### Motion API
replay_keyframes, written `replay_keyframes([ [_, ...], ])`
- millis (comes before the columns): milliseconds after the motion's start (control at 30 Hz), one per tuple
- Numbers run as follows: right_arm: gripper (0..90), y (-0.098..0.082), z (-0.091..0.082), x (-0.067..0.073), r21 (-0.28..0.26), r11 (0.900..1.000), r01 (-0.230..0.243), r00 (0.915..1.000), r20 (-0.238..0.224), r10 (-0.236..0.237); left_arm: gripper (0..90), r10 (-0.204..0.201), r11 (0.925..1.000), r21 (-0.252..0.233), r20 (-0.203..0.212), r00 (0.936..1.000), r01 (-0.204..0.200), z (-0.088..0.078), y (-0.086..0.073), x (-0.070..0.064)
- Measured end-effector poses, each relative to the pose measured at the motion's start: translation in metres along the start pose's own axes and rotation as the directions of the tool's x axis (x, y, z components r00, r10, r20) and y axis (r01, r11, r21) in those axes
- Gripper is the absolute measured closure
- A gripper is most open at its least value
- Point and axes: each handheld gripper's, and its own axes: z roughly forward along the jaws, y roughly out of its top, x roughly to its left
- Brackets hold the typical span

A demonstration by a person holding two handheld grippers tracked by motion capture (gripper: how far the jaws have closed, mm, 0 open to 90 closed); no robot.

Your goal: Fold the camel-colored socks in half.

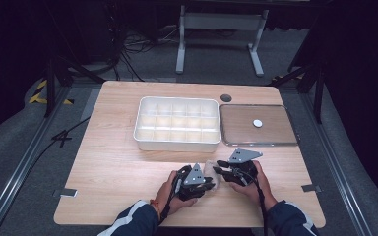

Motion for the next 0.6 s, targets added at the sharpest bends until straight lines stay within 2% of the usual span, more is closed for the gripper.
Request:
replay_keyframes([
  [133,48.9,0.003,0.0,-0.003,-0.011,0.999,-0.042,0.9991,-0.007,0.042,67.6,0.008,0.9999,-0.01,0.0,1.0,-0.008,-0.002,0.002,0.001],
  [300,41.4,0.004,0.001,-0.004,-0.011,0.997,-0.072,0.9973,-0.013,0.072,61.5,0.015,0.9998,-0.011,0.003,0.9999,-0.015,-0.005,0.003,-0.001],
  [367,38.5,0.004,0.002,-0.003,-0.006,0.997,-0.072,0.9972,-0.022,0.072,57.3,0.027,0.9996,-0.004,-0.005,0.9996,-0.027,-0.008,0.004,-0.001],
  [533,35.4,0.004,0.006,-0.002,0.021,0.997,-0.077,0.9967,-0.024,0.077,43.8,0.008,1.0,0.0,-0.023,0.9997,-0.008,-0.019,0.008,-0.001],
  [600,34.5,0.003,0.006,-0.002,0.025,0.997,-0.075,0.9969,-0.023,0.076,38.2,0.014,0.9998,0.015,-0.027,0.9996,-0.013,-0.028,0.009,-0.001],
])
